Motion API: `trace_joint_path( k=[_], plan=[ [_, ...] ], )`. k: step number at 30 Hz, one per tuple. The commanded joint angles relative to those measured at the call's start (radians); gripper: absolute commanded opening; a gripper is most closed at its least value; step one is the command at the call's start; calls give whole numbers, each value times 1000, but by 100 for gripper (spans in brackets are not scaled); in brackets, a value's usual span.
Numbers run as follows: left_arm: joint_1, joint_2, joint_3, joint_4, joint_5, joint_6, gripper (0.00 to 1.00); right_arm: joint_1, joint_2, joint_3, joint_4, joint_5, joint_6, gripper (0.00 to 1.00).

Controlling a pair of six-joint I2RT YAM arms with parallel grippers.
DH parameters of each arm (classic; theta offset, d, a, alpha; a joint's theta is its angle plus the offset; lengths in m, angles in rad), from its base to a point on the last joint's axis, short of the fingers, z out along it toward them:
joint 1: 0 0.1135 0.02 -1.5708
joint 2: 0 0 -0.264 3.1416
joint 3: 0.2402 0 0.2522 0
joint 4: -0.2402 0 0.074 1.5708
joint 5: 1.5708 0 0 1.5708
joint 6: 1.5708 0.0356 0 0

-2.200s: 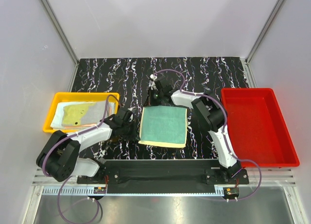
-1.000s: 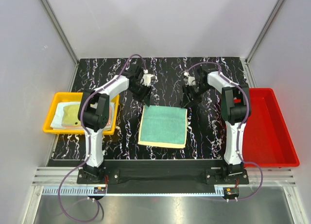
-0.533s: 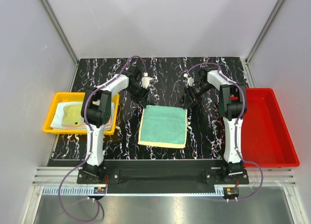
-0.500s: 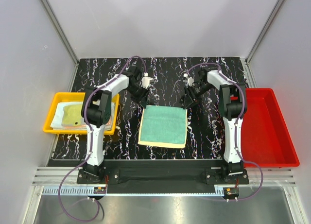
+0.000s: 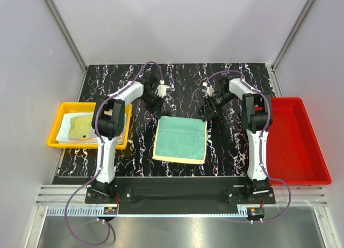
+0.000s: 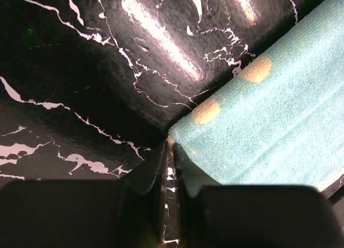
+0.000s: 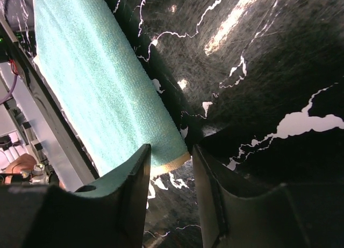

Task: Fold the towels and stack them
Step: Fold the towel

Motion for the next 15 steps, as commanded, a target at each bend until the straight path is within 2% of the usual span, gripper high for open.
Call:
trace_joint_path(
  k=[1, 3, 4, 8, 15],
  plan=[
    [-1, 18, 41, 6, 15, 19, 10, -1, -15, -33, 10, 39, -33, 45],
    [1, 24, 50, -2, 13, 18, 4, -1, -20, -47, 31, 53, -27, 42],
    [1, 28, 53, -3, 7, 16, 0, -1, -15, -45, 37, 62, -16, 33],
    [2, 30, 49, -3, -2, 9, 0, -2, -12, -30, 59, 84, -10, 1],
    [18, 4, 55, 40, -60, -66, 0, 1, -27, 41, 154, 114, 2, 0]
  ],
)
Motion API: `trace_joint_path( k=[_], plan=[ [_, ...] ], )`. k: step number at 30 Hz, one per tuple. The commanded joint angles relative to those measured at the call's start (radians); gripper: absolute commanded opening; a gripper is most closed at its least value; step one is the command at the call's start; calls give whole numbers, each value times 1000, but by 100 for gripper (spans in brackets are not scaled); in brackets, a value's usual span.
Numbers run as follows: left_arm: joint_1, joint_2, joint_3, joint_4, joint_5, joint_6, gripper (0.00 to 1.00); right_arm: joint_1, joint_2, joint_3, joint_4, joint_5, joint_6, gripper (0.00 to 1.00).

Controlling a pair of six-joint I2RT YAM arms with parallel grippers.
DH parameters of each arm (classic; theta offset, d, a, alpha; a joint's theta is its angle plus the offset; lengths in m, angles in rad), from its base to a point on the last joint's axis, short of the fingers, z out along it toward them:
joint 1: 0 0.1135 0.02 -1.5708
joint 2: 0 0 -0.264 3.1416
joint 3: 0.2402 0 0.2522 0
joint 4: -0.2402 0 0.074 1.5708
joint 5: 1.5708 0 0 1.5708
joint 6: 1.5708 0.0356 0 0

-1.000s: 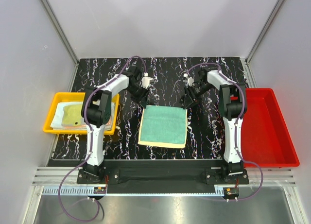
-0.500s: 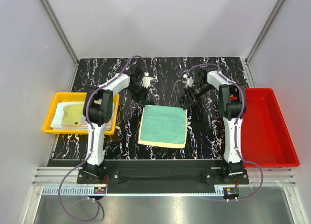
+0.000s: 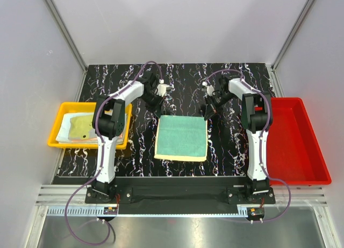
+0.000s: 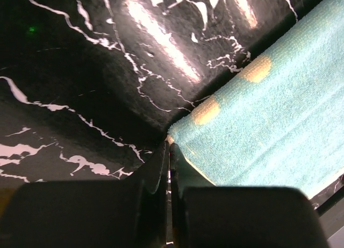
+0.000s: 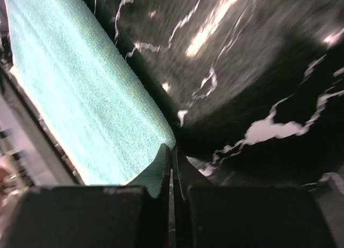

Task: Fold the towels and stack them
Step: Fold the towel

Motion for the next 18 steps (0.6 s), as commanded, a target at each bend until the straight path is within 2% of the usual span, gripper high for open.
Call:
trace_joint_path(
  k=[1, 7, 11, 18],
  plan=[
    [20, -11, 38, 50, -63, -46, 0, 1, -33, 53, 129, 74, -6, 0],
    [20, -115, -6, 133, -72, -75, 0, 1, -166, -65, 326, 181, 17, 0],
    [20, -196, -61, 182, -85, -76, 0, 11, -295, -235, 521, 264, 31, 0],
    [18, -319, -176, 220, -79, -76, 0, 60, -439, -365, 612, 420, 8, 0]
  ],
)
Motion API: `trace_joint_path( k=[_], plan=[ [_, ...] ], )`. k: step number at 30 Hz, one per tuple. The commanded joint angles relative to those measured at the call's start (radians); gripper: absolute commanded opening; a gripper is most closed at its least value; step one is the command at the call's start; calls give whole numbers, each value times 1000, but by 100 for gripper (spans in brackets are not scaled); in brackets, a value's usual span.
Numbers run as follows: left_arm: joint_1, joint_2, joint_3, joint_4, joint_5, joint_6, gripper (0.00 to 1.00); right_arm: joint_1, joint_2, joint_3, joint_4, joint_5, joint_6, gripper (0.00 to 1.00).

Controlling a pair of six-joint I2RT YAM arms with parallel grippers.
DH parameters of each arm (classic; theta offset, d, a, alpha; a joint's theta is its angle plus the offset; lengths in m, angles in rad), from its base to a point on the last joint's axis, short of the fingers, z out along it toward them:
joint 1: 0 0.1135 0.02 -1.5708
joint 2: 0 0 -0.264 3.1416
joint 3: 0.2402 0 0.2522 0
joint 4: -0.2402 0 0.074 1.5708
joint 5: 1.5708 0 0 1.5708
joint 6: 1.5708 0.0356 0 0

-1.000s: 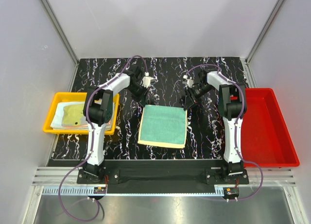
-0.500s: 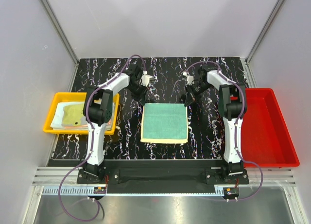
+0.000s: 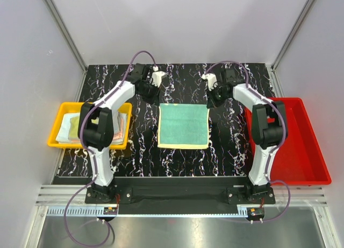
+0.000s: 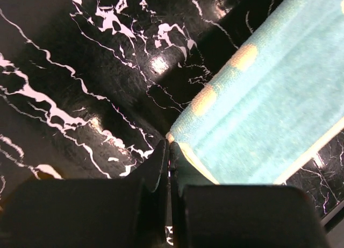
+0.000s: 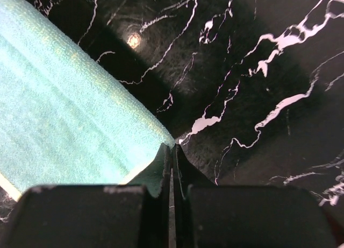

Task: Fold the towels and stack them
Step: Fold the towel

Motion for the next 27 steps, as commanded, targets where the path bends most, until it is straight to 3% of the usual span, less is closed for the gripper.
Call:
trace_joint_path(
  k=[1, 6, 13, 27],
  plan=[
    [10, -81, -59, 41, -31, 3, 0, 21, -86, -47, 89, 161, -18, 0],
    [12, -176, -162, 60, -47, -2, 0, 77, -178, -126, 107, 342, 6, 0],
    [4, -300, -280, 52, -59, -20, 0, 146, -365, -296, 138, 411, 51, 0],
    [-88, -441, -485, 18, -114, -106, 0, 239, -607, -570, 121, 356, 146, 0]
  ],
)
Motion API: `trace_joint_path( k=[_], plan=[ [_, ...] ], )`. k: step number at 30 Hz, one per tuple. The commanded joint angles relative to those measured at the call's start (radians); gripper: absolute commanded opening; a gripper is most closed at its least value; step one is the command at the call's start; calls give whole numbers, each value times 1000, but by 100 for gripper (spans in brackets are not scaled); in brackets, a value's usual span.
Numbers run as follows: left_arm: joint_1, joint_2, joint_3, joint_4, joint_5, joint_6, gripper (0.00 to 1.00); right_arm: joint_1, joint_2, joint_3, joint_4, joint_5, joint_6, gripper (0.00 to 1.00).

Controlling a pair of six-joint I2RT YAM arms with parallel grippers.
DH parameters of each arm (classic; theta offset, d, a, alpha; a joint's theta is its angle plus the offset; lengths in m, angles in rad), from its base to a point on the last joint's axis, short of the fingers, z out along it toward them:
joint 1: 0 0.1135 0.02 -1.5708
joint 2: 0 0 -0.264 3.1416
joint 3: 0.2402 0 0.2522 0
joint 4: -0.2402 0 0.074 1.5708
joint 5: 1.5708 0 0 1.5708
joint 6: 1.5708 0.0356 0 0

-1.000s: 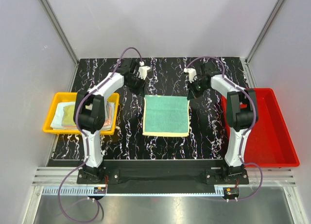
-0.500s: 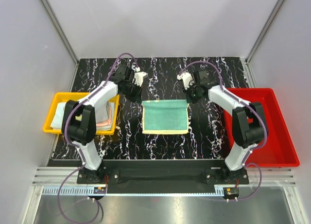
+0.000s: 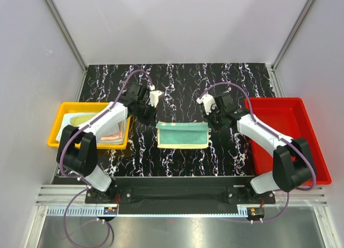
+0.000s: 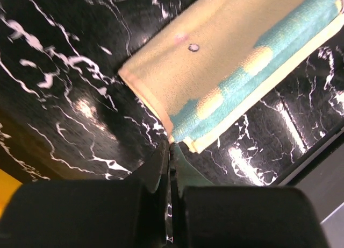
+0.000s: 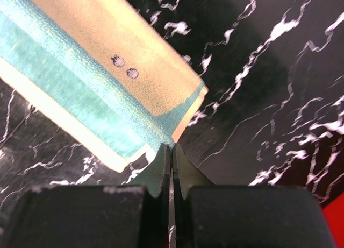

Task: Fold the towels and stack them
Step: Fold the towel

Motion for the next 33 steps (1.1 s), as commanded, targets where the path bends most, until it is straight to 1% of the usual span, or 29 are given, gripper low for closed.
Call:
trace_joint_path(
  k=[1, 7, 11, 16, 18, 20, 22, 23, 24, 25, 26, 27, 28, 29, 30, 32, 33],
  plan=[
    [-10, -34, -34, -40, -78, -15, 0, 1, -47, -40, -12, 30, 38, 0],
    [-34, -36, -135, 3, -58, -58, 0, 61, -22, -90, -8, 33, 79, 0],
    [-54, 7, -141, -22, -71, -57, 0, 84, 2, -90, -42, 31, 91, 0],
    [-76, -20, -155, -29, -91, -74, 0, 96, -25, -115, -55, 20, 102, 0],
    [-79, -25, -161, -31, -75, -75, 0, 96, -33, -119, -60, 27, 102, 0],
    [-79, -23, -173, -32, -58, -77, 0, 96, -26, -121, -74, 33, 105, 2],
    [-85, -6, -181, -42, -51, -80, 0, 98, -16, -118, -92, 16, 98, 6],
    [-88, -3, -183, -45, -57, -84, 2, 101, -10, -115, -94, 11, 96, 11],
    [-91, -5, -181, -48, -63, -86, 5, 104, -9, -107, -97, 10, 96, 12],
    [-93, -11, -183, -51, -67, -86, 10, 105, -12, -104, -106, 5, 96, 13],
    [-94, -31, -180, -52, -74, -86, 22, 105, -27, -103, -111, 2, 99, 18],
    [-94, -40, -169, -61, -68, -86, 23, 104, -38, -95, -123, 7, 102, 21],
    [-94, -54, -161, -69, -60, -88, 24, 105, -50, -89, -132, 7, 102, 28],
    [-94, -78, -154, -72, -57, -86, 27, 105, -79, -84, -141, 8, 105, 33],
    [-94, -92, -138, -74, -60, -115, 29, 105, -93, -69, -155, 8, 111, 37],
    [-94, -114, -126, -65, -25, -127, 30, 104, -124, -31, -172, -12, 136, 41],
    [-94, -126, -123, -40, -9, -150, 31, 105, -130, -14, -192, -27, 148, 46]
  ],
)
